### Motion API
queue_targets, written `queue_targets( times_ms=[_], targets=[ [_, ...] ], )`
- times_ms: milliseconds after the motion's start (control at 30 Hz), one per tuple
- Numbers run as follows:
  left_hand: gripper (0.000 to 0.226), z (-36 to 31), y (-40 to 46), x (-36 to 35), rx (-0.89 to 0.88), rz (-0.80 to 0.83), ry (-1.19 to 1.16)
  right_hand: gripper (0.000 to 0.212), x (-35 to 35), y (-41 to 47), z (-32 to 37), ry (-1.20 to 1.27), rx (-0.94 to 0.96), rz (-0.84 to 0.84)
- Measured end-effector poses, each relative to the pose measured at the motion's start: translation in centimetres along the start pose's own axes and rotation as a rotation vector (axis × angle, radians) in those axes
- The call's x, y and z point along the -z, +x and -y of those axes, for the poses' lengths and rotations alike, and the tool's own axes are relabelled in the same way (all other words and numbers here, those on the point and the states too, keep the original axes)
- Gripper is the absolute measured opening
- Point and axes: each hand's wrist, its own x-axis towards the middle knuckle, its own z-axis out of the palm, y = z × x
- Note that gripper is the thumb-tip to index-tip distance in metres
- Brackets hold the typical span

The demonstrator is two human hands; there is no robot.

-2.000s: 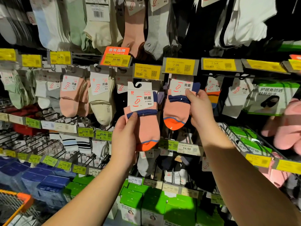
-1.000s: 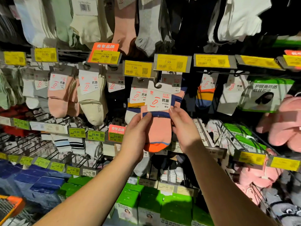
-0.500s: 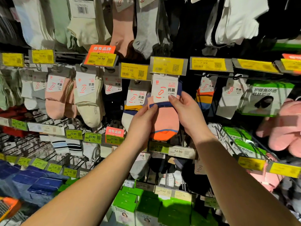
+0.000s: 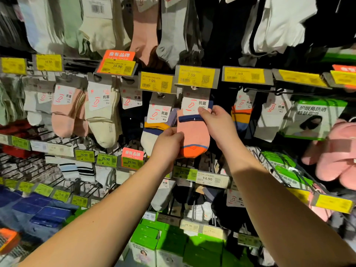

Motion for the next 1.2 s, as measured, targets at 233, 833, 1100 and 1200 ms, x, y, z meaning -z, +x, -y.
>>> queue_targets(
  times_ms=[233,833,1100,1200],
  targets=[
    [0.013,2.0,0.6,-0.6,0.104,-0.023,0.042,0.043,0.1,0.7,0.8,-0.404,0.013,-0.080],
    [0.011,10.0,-7.3,4.4,0.185,0.156,0.234,0.012,4.1,-17.8,-7.1,-0.160,-0.351,-0.022],
    [0.009,18.4,-15.6,0.5,0.162,0.540,0.491,0.032,10.4,-34.5,-14.1,-0.457,-0.746,0.146],
    [0.025,21.4,-19.0,-2.3,0.199,0.652,0.546,0.027,13.9,-40.0,-16.3,-0.496,-0.816,0.089]
  ],
)
